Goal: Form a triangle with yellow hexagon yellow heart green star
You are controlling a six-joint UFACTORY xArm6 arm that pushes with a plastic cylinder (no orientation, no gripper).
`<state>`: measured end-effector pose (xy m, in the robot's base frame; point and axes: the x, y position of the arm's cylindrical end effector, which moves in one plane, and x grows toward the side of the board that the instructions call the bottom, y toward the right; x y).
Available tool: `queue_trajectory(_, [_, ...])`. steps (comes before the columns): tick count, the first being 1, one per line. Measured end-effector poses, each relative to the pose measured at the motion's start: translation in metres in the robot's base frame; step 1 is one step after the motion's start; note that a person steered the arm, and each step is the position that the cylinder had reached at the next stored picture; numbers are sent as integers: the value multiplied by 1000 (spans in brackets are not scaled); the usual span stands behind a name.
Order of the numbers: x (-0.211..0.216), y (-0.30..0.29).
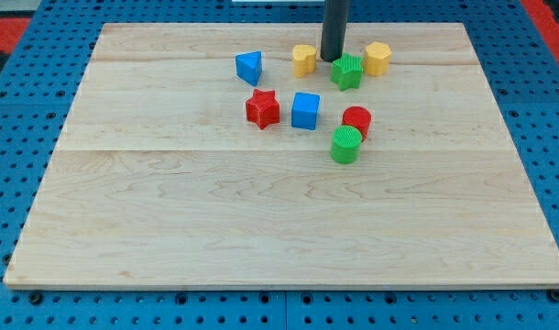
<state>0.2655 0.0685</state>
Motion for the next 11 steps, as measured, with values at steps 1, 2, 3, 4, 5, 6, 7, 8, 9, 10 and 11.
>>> queue_trajectory(1, [-12,-18])
queue_trajectory(2, [27,-8])
queue_trajectory(3, [39,43])
queue_trajectory(4, [52,45])
queue_trajectory(5, [51,38])
queue_trajectory(6, [37,51])
queue_trajectory(7, [36,49])
queue_trajectory(8, [32,54])
queue_trajectory(9, [16,56])
queue_trajectory(10, [29,75])
queue_trajectory(11, [30,104])
